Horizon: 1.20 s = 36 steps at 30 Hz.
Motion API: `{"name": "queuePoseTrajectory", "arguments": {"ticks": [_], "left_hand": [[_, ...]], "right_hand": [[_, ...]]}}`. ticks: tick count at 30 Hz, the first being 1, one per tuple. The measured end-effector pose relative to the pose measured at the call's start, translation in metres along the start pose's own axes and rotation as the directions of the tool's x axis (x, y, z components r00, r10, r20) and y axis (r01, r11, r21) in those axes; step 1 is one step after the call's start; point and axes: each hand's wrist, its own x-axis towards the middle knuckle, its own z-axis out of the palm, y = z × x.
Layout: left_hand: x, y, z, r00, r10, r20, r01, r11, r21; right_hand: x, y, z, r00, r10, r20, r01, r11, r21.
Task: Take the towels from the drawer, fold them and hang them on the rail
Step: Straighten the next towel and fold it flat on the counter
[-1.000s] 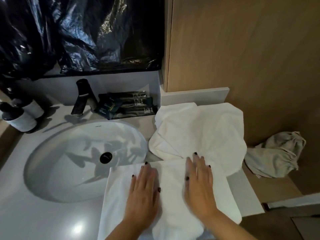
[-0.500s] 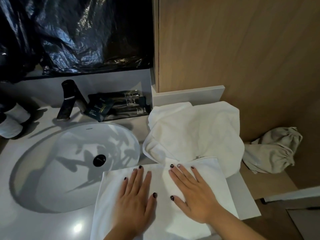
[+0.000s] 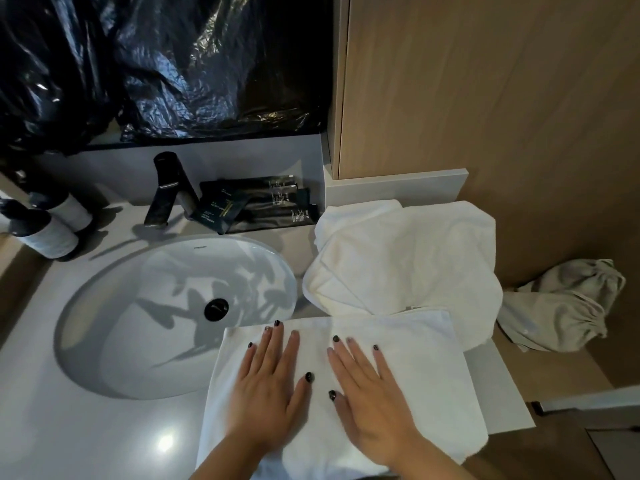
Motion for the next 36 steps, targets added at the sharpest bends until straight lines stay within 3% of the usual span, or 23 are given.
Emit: {"name": "queuePoseTrajectory", "arguments": {"ticks": [8, 13, 18, 20, 23, 30, 32, 36], "left_hand": [[-0.009, -0.012, 0.003, 1.000, 0.011, -0.008, -0.011, 1.000, 0.011], [-0.032, -0.021, -0.015, 0.992, 0.129, -0.009, -0.130, 0.989, -0.076], [-0.068, -0.031, -0.021, 0.980, 0.196, -0.035, -0.197, 0.980, -0.035], [-0.071, -0.030, -0.019, 0.983, 0.182, -0.027, -0.182, 0.983, -0.015], [-0.066, -0.037, -0.013, 0.992, 0.129, -0.011, -0.129, 0.991, 0.029], [-0.059, -0.070, -0.013, 0.999, -0.050, 0.019, 0.048, 0.996, 0.081], [-0.058, -0.066, -0.024, 1.000, -0.004, 0.015, 0.002, 0.989, 0.146], [-0.065, -0.055, -0.022, 0.976, 0.185, 0.118, -0.195, 0.977, 0.087]], "right_hand": [[-0.025, 0.060, -0.013, 0.988, 0.045, 0.146, -0.038, 0.998, -0.053], [-0.024, 0.052, -0.021, 0.987, 0.065, 0.150, -0.055, 0.996, -0.070], [-0.005, -0.009, -0.011, 0.970, 0.167, 0.177, -0.185, 0.979, 0.088], [0.005, -0.054, -0.007, 0.978, 0.132, 0.163, -0.163, 0.967, 0.197], [0.005, -0.098, 0.000, 0.979, 0.078, 0.190, -0.106, 0.985, 0.138], [-0.006, -0.090, -0.001, 0.986, 0.030, 0.167, -0.028, 0.999, -0.015], [-0.007, -0.091, -0.003, 0.980, 0.048, 0.192, -0.042, 0.999, -0.034], [-0.006, -0.096, -0.009, 0.982, 0.064, 0.176, -0.053, 0.997, -0.062]]}}
